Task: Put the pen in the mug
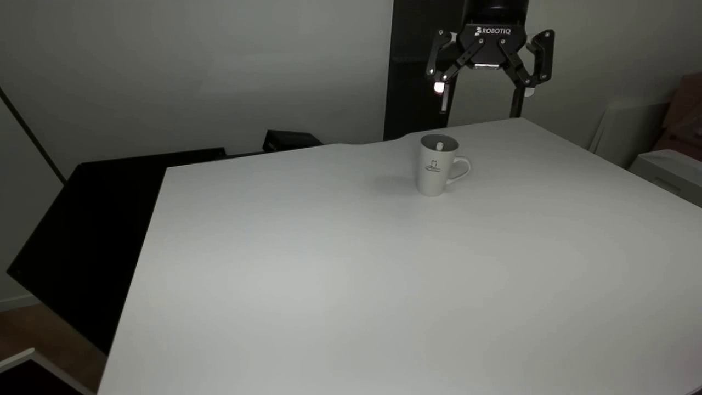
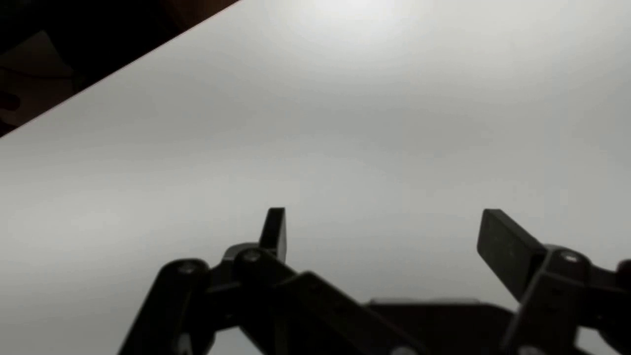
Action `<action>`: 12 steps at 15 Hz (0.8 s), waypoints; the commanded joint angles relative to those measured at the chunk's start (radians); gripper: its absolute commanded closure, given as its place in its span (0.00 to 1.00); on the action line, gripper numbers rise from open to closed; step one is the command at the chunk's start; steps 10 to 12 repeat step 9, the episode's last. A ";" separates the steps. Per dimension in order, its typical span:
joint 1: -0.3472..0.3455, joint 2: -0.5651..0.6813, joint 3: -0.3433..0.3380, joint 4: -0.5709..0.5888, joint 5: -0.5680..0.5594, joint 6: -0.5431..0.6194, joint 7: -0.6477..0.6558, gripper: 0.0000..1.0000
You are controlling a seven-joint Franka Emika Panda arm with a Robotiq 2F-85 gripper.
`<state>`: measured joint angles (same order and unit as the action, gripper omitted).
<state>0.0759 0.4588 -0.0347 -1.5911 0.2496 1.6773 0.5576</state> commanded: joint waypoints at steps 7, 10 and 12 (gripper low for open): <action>0.005 0.028 0.001 0.037 -0.191 -0.153 -0.150 0.00; 0.006 0.031 0.002 0.041 -0.193 -0.156 -0.153 0.00; 0.006 0.031 0.002 0.041 -0.193 -0.156 -0.153 0.00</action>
